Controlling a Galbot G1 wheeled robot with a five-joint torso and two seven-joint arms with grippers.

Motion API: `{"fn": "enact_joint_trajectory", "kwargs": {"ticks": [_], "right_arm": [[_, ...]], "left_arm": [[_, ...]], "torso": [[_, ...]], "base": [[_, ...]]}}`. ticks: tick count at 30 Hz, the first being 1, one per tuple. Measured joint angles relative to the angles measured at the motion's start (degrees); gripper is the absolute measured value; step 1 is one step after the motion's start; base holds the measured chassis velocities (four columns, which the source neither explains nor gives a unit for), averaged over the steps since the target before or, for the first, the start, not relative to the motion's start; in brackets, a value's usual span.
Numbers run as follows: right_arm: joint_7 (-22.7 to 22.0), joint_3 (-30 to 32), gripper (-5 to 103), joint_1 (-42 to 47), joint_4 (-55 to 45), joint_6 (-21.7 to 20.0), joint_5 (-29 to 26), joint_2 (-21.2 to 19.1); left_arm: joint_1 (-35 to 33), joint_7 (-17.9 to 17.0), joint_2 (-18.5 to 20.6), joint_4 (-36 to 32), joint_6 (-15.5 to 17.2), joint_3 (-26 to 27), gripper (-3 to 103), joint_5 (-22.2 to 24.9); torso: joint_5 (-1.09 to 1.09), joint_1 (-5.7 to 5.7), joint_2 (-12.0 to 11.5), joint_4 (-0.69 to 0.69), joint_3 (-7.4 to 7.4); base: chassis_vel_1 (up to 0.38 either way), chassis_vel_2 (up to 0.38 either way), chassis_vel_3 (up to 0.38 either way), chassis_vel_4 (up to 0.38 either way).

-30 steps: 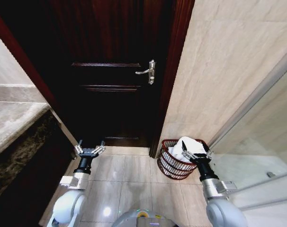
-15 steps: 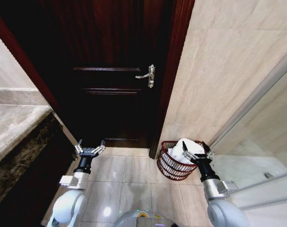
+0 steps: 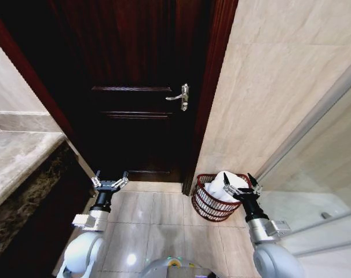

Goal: Discard the used towel into the hamper.

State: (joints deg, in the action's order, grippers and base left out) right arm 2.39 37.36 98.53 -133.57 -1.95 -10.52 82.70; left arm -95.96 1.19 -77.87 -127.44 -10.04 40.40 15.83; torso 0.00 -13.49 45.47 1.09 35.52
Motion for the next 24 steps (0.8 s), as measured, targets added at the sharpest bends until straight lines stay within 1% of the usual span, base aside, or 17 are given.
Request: {"fn": "enact_joint_trajectory", "kwargs": {"ticks": [6,9,10,24], "right_arm": [[-0.5,-0.1,100,-0.2,-0.4,-0.2,0.3,-0.1],[-0.9,-0.1,100,-0.2,-0.7,-0.6,0.9,-0.2],[-0.9,-0.1,100,-0.2,-0.7,-0.6,0.9,-0.2],[-0.9,-0.1,100,-0.2,-0.7,-0.6,1.0,-0.2]], "left_arm": [[0.3,0.0,-0.2,-0.3,0.5,-0.1,100,0.0],[0.3,0.1,-0.4,-0.7,0.7,-0.1,100,0.0],[0.3,0.1,-0.4,-0.7,0.7,-0.1,100,0.0],[0.4,0.2,-0.6,-1.1,1.1,-0.1,100,0.0]], "torso": [[0.0,-0.61,1.3,0.0,0.72],[0.01,-1.08,2.4,0.0,1.32],[0.01,-1.08,2.4,0.0,1.32],[0.0,-2.73,6.2,0.0,3.45]], "base": [[0.0,0.0,0.0,0.0],[0.0,0.0,0.0,0.0],[0.0,0.0,0.0,0.0],[0.0,0.0,0.0,0.0]]}}
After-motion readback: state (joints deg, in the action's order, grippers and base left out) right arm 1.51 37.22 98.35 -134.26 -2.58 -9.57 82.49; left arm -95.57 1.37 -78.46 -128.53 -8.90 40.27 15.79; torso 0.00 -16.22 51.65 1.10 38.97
